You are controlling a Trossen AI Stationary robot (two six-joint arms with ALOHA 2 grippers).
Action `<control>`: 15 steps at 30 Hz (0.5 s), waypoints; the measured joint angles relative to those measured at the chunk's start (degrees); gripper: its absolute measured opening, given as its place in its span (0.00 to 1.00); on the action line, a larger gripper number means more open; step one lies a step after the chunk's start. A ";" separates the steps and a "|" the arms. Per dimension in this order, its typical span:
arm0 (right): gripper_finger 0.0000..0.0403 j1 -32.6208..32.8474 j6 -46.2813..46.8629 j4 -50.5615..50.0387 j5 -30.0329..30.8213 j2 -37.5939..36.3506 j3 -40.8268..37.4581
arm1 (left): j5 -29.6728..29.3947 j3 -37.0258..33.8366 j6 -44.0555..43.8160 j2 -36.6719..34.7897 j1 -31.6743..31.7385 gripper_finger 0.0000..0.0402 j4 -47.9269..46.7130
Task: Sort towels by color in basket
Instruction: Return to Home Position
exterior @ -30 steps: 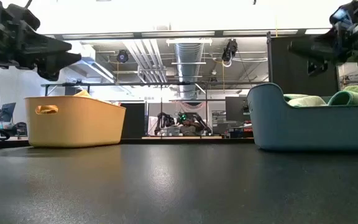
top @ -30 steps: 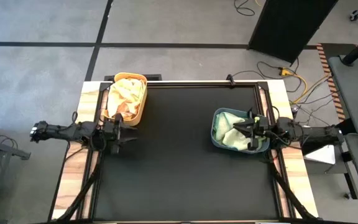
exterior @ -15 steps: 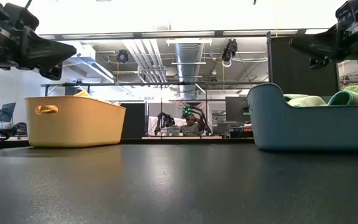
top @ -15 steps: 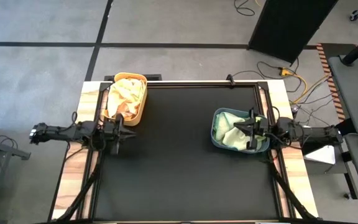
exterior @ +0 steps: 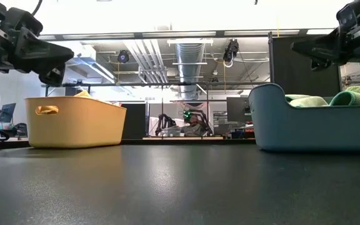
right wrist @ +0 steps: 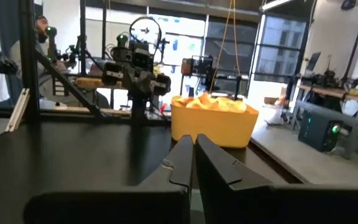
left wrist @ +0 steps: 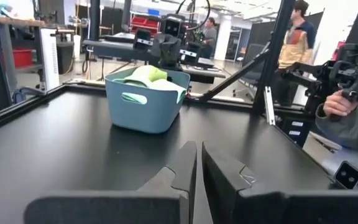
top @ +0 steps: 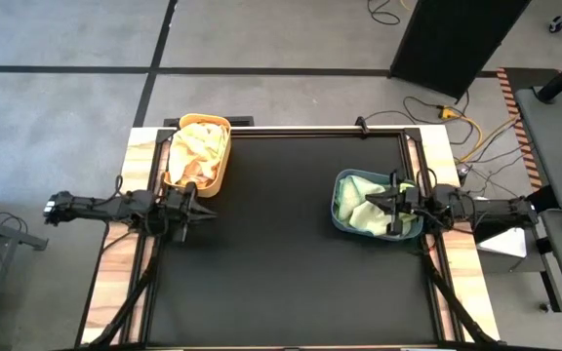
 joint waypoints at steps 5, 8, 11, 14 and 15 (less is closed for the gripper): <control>0.03 0.00 -0.43 -3.53 0.04 0.02 0.00 | -0.20 0.00 -0.07 1.11 0.00 0.03 0.02; 0.03 0.00 -0.52 -4.98 -0.01 0.07 0.00 | -0.42 0.33 -0.15 1.88 0.00 0.03 -0.41; 0.03 0.00 -0.52 -5.02 0.01 0.14 0.00 | -0.52 0.81 -0.17 2.45 0.00 0.03 -0.82; 0.03 0.00 -0.54 -5.05 0.01 0.23 0.00 | -0.52 1.38 -0.20 3.00 0.00 0.03 -0.42; 0.03 0.00 -0.57 -5.08 0.01 0.31 0.00 | -0.51 1.44 -0.20 3.07 0.00 0.03 -0.37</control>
